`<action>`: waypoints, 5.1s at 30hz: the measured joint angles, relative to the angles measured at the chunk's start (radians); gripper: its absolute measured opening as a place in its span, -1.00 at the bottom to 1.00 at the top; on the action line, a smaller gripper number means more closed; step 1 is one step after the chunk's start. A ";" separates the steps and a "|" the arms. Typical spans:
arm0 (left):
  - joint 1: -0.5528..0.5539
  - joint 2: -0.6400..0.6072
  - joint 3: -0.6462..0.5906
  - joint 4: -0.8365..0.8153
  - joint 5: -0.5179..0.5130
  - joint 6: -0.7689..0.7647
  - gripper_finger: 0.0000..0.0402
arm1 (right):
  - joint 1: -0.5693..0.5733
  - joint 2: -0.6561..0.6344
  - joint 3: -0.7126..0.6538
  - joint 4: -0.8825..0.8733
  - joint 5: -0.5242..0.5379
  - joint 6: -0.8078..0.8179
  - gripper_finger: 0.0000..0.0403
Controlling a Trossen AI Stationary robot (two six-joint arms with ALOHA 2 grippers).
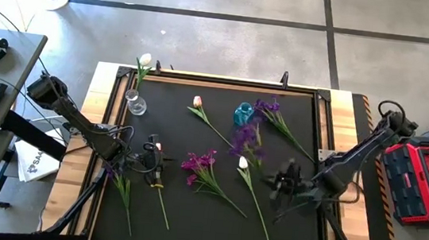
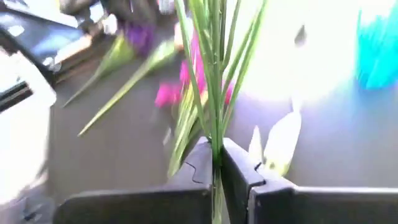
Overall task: Sort flowers into vase by color
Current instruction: Put the bottom right violet flowers into the blue vase, then put the bottom pink flower into the transparent vase
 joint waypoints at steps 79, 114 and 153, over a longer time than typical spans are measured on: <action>-0.055 0.000 0.240 -0.806 0.007 -0.511 -0.99 | -0.660 -0.209 -0.149 0.185 -0.602 -0.578 -0.25; 0.075 0.354 0.302 -0.833 0.461 -1.363 -0.22 | -0.405 0.350 -0.076 0.525 -0.383 -0.675 -0.18; 0.076 -0.614 0.386 -0.998 -0.785 -0.005 -1.00 | -0.384 0.344 -0.076 0.857 -0.307 -0.913 -0.22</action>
